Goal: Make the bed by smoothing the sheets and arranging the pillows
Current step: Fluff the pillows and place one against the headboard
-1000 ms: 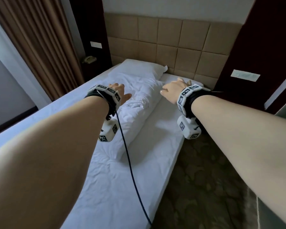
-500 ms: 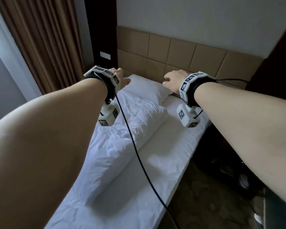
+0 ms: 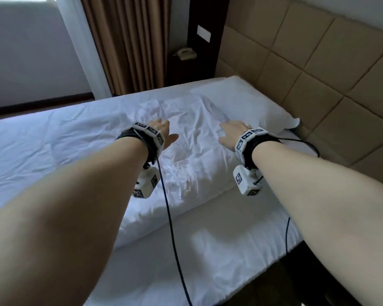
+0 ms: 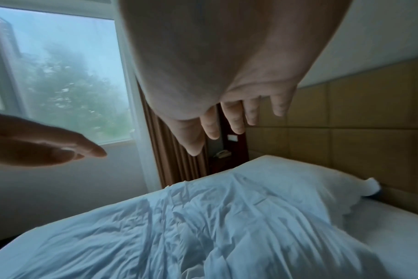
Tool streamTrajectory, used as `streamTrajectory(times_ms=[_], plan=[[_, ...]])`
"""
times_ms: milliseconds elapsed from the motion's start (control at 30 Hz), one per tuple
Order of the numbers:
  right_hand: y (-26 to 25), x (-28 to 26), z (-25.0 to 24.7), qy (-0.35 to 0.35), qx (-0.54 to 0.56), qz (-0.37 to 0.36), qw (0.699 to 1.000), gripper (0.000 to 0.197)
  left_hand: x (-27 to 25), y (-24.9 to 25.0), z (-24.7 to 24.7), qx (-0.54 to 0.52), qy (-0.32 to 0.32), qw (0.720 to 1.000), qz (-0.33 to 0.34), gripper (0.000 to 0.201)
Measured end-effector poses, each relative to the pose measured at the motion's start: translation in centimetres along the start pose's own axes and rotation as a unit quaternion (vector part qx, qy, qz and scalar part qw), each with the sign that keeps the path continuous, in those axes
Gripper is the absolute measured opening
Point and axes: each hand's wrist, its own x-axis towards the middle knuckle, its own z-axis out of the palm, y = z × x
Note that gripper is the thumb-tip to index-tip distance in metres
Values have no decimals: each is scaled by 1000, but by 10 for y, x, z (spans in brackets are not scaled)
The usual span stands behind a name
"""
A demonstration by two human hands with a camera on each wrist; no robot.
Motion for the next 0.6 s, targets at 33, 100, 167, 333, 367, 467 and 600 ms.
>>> streamTrajectory(times_ms=[33, 100, 167, 333, 367, 467, 600], plan=[[3, 23, 7, -8, -1, -28, 1000, 51, 13, 4, 8, -10, -6, 1000, -19, 63], [12, 62, 19, -29, 4, -69, 997, 54, 38, 14, 22, -24, -14, 999, -46, 61], [22, 96, 32, -37, 7, -94, 995, 55, 55, 23, 34, -46, -21, 997, -66, 57], [32, 146, 101, -101, -16, -147, 984, 60, 57, 22, 98, -73, -74, 984, -143, 53], [29, 150, 119, -126, -29, -157, 979, 68, 51, 18, 116, -56, -100, 979, -168, 54], [15, 159, 180, -204, -94, -178, 958, 111, 35, 5, 172, -3, -160, 954, -254, 66], [-14, 167, 273, -192, -137, -250, 939, 132, 18, -1, 265, -40, -187, 934, -303, 80]])
